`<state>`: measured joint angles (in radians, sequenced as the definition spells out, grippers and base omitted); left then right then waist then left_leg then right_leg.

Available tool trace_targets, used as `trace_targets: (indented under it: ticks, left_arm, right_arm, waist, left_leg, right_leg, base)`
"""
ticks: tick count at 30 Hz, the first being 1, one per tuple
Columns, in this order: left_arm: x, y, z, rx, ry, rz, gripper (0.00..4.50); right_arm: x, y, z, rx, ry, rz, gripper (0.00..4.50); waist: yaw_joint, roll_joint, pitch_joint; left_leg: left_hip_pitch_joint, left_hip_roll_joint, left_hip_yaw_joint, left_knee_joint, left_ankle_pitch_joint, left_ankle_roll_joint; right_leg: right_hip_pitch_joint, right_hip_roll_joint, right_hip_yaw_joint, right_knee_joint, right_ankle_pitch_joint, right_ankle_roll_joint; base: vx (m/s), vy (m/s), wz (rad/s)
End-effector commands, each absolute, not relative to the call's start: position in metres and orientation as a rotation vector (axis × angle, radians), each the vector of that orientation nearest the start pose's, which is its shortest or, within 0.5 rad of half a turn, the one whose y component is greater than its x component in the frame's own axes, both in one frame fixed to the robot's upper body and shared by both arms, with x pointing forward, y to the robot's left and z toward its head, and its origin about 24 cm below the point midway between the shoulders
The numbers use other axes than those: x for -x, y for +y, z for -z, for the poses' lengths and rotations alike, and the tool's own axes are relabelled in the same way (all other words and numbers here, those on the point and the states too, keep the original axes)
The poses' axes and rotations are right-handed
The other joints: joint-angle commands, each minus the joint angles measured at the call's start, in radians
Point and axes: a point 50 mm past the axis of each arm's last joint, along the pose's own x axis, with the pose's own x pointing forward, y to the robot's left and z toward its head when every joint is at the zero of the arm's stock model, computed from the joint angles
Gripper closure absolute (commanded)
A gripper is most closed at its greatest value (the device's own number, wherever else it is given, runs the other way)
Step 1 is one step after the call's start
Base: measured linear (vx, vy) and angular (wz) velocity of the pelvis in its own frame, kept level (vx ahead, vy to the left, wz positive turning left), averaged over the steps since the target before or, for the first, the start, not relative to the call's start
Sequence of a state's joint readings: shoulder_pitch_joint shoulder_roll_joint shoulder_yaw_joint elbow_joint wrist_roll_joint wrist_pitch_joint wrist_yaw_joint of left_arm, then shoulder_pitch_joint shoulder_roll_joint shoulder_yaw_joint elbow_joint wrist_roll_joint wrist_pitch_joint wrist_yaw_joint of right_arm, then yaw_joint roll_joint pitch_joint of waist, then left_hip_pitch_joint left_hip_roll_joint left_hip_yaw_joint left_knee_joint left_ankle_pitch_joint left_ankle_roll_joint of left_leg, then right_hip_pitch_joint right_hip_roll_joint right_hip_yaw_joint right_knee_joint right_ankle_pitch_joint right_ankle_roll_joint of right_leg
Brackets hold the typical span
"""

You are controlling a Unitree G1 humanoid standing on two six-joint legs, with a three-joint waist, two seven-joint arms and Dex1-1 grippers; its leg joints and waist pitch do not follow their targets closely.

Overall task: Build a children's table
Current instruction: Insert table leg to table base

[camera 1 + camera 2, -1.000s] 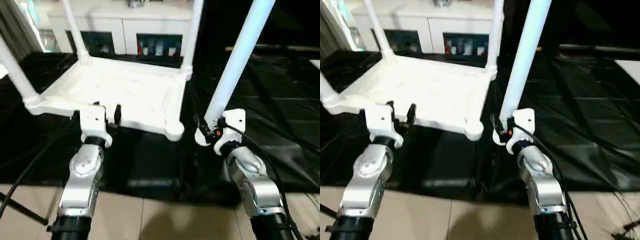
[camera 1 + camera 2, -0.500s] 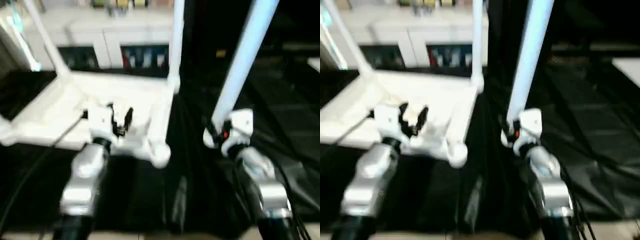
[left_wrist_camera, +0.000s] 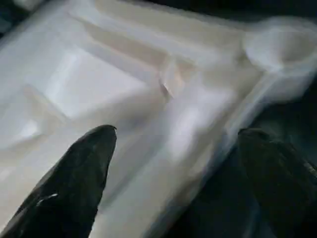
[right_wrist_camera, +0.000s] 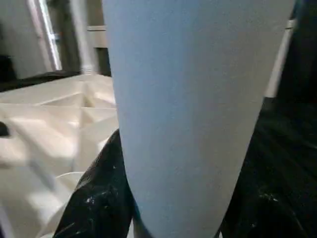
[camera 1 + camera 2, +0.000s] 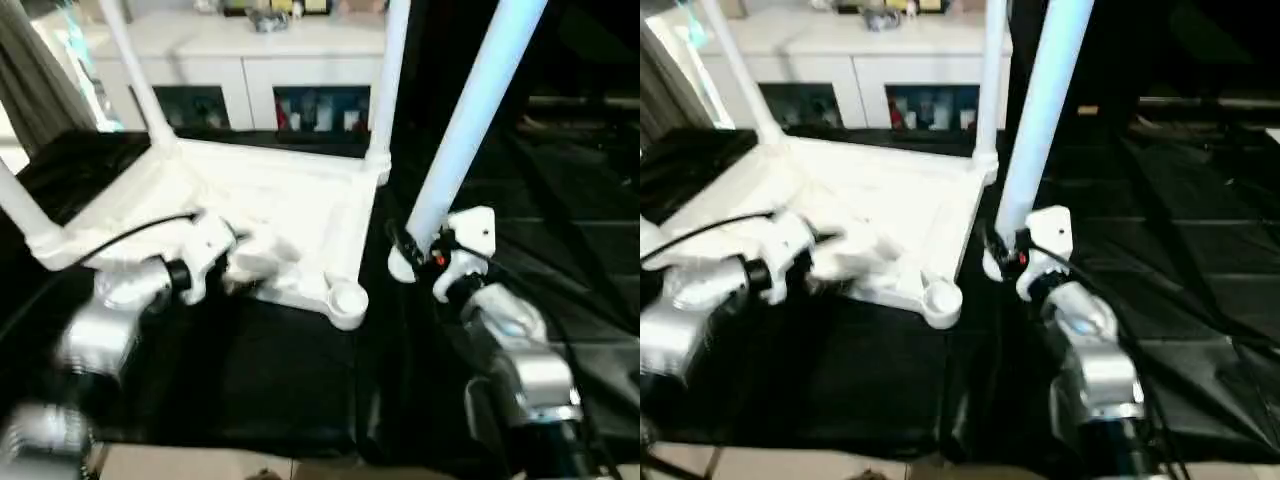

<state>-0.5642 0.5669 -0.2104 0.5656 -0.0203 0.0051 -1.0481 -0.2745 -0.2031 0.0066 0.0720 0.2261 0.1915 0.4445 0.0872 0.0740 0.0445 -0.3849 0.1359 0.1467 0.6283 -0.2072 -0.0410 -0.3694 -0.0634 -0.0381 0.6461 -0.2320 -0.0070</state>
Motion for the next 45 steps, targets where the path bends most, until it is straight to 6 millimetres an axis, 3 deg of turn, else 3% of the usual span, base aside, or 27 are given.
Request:
trace_targets:
  ticks: [1,4,5,7,8,9,12,14,15,18,19,20,21,22,24,25,27,28,32,34,36,37,39,42,43,44,45]
  left_arm:
    - [-0.331,0.198,-0.078,-0.599,0.427,1.129,0.02]
    - [-0.337,0.194,-0.076,-0.612,0.498,1.186,0.02]
    - [-0.339,0.193,-0.075,-0.617,0.509,1.194,0.02]
    - [-0.344,0.188,-0.075,-0.644,0.523,1.220,0.02]
    - [-0.345,0.185,-0.075,-0.632,0.527,1.237,0.30]
    - [-0.346,0.183,-0.075,-0.619,0.529,1.250,0.30]
    - [-0.348,0.180,-0.075,-0.599,0.566,1.289,0.63]
    - [-0.351,0.175,-0.076,-0.596,0.568,1.305,0.72]
    - [-0.351,0.175,-0.076,-0.596,0.568,1.305,0.76]
    - [-0.354,0.168,-0.077,-0.620,0.569,1.335,1.08]
    - [-0.355,0.165,-0.078,-0.634,0.571,1.350,1.16]
    - [-0.355,0.164,-0.078,-0.641,0.571,1.357,1.16]
    - [-0.356,0.162,-0.079,-0.655,0.577,1.366,1.22]
    - [-0.356,0.161,-0.079,-0.664,0.583,1.372,1.31]
    - [-0.358,0.157,-0.081,-0.712,0.595,1.387,1.58]
    - [-0.358,0.157,-0.081,-0.712,0.595,1.387,1.58]
    - [-0.359,0.156,-0.081,-0.723,0.596,1.389,1.65]
    - [-0.359,0.156,-0.081,-0.725,0.596,1.388,1.84]
    - [-0.360,0.153,-0.080,-0.743,0.596,1.385,2.08]
    - [-0.360,0.152,-0.078,-0.765,0.603,1.382,2.40]
    - [-0.360,0.152,-0.078,-0.778,0.604,1.380,2.46]
    - [-0.360,0.153,-0.076,-0.787,0.607,1.369,2.48]
    - [-0.361,0.155,-0.075,-0.803,0.611,1.348,2.67]
    - [-0.361,0.157,-0.074,-0.823,0.617,1.331,2.90]
    - [-0.361,0.158,-0.073,-0.826,0.619,1.326,2.90]
    - [-0.361,0.159,-0.072,-0.841,0.627,1.320,3.13]
    - [-0.361,0.159,-0.072,-0.845,0.629,1.318,3.25]
  right_arm:
    - [-0.297,-0.142,-0.097,-0.049,-0.011,-0.633,2.64]
    - [-0.291,-0.141,-0.094,-0.018,0.029,-0.733,2.64]
    - [-0.290,-0.142,-0.093,-0.010,0.036,-0.746,2.64]
    - [-0.288,-0.143,-0.091,0.012,0.053,-0.778,2.64]
    - [-0.288,-0.143,-0.091,0.015,0.056,-0.784,2.64]
    - [-0.287,-0.143,-0.090,0.017,0.061,-0.790,2.64]
    - [-0.287,-0.141,-0.090,0.018,0.070,-0.802,2.64]
    - [-0.285,-0.139,-0.089,0.029,0.075,-0.822,2.64]
    - [-0.285,-0.139,-0.089,0.029,0.075,-0.822,2.64]
    - [-0.281,-0.138,-0.087,0.045,0.085,-0.847,2.64]
    - [-0.280,-0.138,-0.087,0.048,0.088,-0.852,2.64]
    - [-0.280,-0.138,-0.087,0.048,0.089,-0.854,2.64]
    - [-0.279,-0.138,-0.087,0.048,0.089,-0.854,2.64]
    - [-0.278,-0.138,-0.087,0.049,0.090,-0.854,2.64]
    - [-0.276,-0.140,-0.087,0.065,0.096,-0.848,2.64]
    - [-0.276,-0.140,-0.087,0.065,0.096,-0.848,2.64]
    - [-0.275,-0.141,-0.086,0.067,0.097,-0.847,2.64]
    - [-0.275,-0.141,-0.086,0.067,0.097,-0.847,2.64]
    - [-0.273,-0.141,-0.084,0.076,0.103,-0.847,2.64]
    - [-0.272,-0.139,-0.082,0.082,0.106,-0.848,2.64]
    - [-0.272,-0.139,-0.082,0.083,0.106,-0.848,2.64]
    - [-0.272,-0.138,-0.082,0.085,0.106,-0.850,2.64]
    - [-0.272,-0.137,-0.081,0.087,0.106,-0.853,2.64]
    - [-0.272,-0.136,-0.081,0.089,0.105,-0.855,2.64]
    - [-0.272,-0.136,-0.081,0.090,0.105,-0.855,2.64]
    - [-0.272,-0.135,-0.081,0.092,0.103,-0.854,2.64]
    - [-0.272,-0.135,-0.081,0.092,0.102,-0.853,2.64]
  waist:
    - [-0.004,0.005,-0.059]
    - [0.003,0.007,-0.068]
    - [0.004,0.002,-0.070]
    - [0.004,0.003,-0.071]
    - [0.007,-0.002,-0.073]
    - [0.009,0.002,-0.075]
    - [0.011,0.001,-0.072]
    - [0.010,0.010,-0.069]
    - [0.010,0.007,-0.069]
    - [0.013,0.014,-0.067]
    - [0.016,0.021,-0.066]
    - [0.019,0.014,-0.066]
    - [0.020,0.022,-0.066]
    - [0.021,0.020,-0.067]
    - [0.023,0.031,-0.068]
    - [0.022,0.027,-0.066]
    - [0.025,0.030,-0.069]
    - [0.026,0.038,-0.069]
    - [0.021,0.039,-0.066]
    - [0.023,0.044,-0.068]
    - [0.022,0.046,-0.065]
    - [0.022,0.052,-0.066]
    - [0.021,0.050,-0.065]
    - [0.022,0.063,-0.065]
    - [0.020,0.059,-0.064]
    - [0.018,0.067,-0.065]
    - [0.016,0.064,-0.064]
  left_leg:
    - [0.026,0.083,-0.034,-0.103,-0.246,-0.012]
    - [0.017,0.084,-0.031,-0.091,-0.145,0.023]
    - [0.016,0.083,-0.029,-0.086,-0.122,0.036]
    - [0.012,0.081,-0.028,-0.083,-0.105,0.050]
    - [0.009,0.081,-0.027,-0.079,-0.083,0.065]
    - [0.010,0.083,-0.028,-0.078,-0.082,0.067]
    - [0.012,0.086,-0.026,-0.079,-0.103,0.080]
    - [0.014,0.089,-0.028,-0.083,-0.141,0.070]
    - [0.015,0.089,-0.027,-0.083,-0.148,0.068]
    - [0.016,0.091,-0.028,-0.085,-0.179,0.052]
    - [0.017,0.092,-0.027,-0.085,-0.184,0.049]
    - [0.015,0.095,-0.028,-0.087,-0.180,0.050]
    - [0.013,0.094,-0.029,-0.086,-0.176,0.049]
    - [0.014,0.092,-0.027,-0.085,-0.172,0.053]
    - [0.013,0.092,-0.027,-0.082,-0.158,0.058]
    - [0.012,0.091,-0.026,-0.083,-0.155,0.062]
    - [0.010,0.089,-0.026,-0.078,-0.140,0.070]
    - [0.010,0.091,-0.027,-0.079,-0.136,0.071]
    - [0.010,0.092,-0.027,-0.082,-0.168,0.066]
    - [0.010,0.091,-0.028,-0.081,-0.161,0.068]
    - [0.009,0.091,-0.028,-0.082,-0.163,0.071]
    - [0.010,0.093,-0.029,-0.083,-0.171,0.068]
    - [0.009,0.093,-0.029,-0.084,-0.177,0.065]
    - [0.010,0.094,-0.030,-0.084,-0.180,0.063]
    - [0.009,0.093,-0.030,-0.085,-0.183,0.063]
    - [0.009,0.093,-0.031,-0.085,-0.188,0.058]
    - [0.008,0.092,-0.031,-0.085,-0.184,0.061]
  right_leg:
    - [0.026,-0.094,0.054,-0.082,-0.100,-0.189]
    - [0.035,-0.101,0.048,-0.066,0.067,-0.228]
    - [0.038,-0.102,0.046,-0.065,0.102,-0.240]
    - [0.040,-0.101,0.045,-0.065,0.124,-0.247]
    - [0.043,-0.103,0.044,-0.062,0.150,-0.255]
    - [0.041,-0.104,0.043,-0.061,0.152,-0.260]
    - [0.035,-0.101,0.042,-0.064,0.133,-0.277]
    - [0.034,-0.100,0.042,-0.066,0.095,-0.285]
    - [0.035,-0.102,0.043,-0.068,0.089,-0.288]
    - [0.036,-0.103,0.044,-0.073,0.056,-0.291]
    - [0.036,-0.104,0.046,-0.074,0.051,-0.287]
    - [0.038,-0.106,0.046,-0.073,0.059,-0.287]
    - [0.039,-0.106,0.046,-0.071,0.063,-0.287]
    - [0.039,-0.106,0.046,-0.071,0.067,-0.285]
    - [0.039,-0.105,0.045,-0.073,0.076,-0.281]
    - [0.040,-0.104,0.046,-0.074,0.078,-0.280]
    - [0.041,-0.107,0.045,-0.074,0.082,-0.279]
    - [0.040,-0.106,0.044,-0.072,0.079,-0.279]
    - [0.041,-0.103,0.044,-0.077,0.061,-0.283]
    - [0.041,-0.104,0.044,-0.076,0.063,-0.283]
    - [0.040,-0.104,0.043,-0.079,0.044,-0.276]
    - [0.040,-0.106,0.044,-0.080,0.028,-0.274]
    - [0.039,-0.104,0.044,-0.080,0.018,-0.274]
    - [0.037,-0.105,0.045,-0.081,0.009,-0.268]
    - [0.037,-0.103,0.045,-0.083,0.008,-0.267]
    - [0.038,-0.103,0.045,-0.081,0.016,-0.266]
    - [0.039,-0.102,0.045,-0.082,0.021,-0.265]
  base:
    - [0.000,0.000,0.00]
    - [0.000,0.000,0.00]
    - [0.000,0.000,0.00]
    - [0.000,0.000,0.00]
    - [0.000,0.000,0.00]
    - [0.000,0.000,0.00]
    - [0.000,0.000,0.00]
    - [0.000,0.000,0.00]
    - [0.000,0.000,0.00]
    - [0.000,0.000,0.00]
    - [0.000,0.000,0.00]
    - [0.000,0.000,0.00]
    - [0.000,0.000,0.00]
    - [0.000,0.000,0.00]
    - [0.000,0.000,0.00]
    - [0.000,0.000,0.00]
    - [0.000,0.000,0.00]
    - [0.000,0.000,0.00]
    - [0.000,0.000,0.00]
    - [0.000,0.000,0.00]
    - [0.000,0.000,0.00]
    - [0.000,0.000,0.00]
    - [0.000,0.000,0.00]
    - [0.000,0.000,0.00]
    - [0.000,0.000,0.00]
    - [0.000,0.000,0.00]
    - [0.000,0.000,0.00]
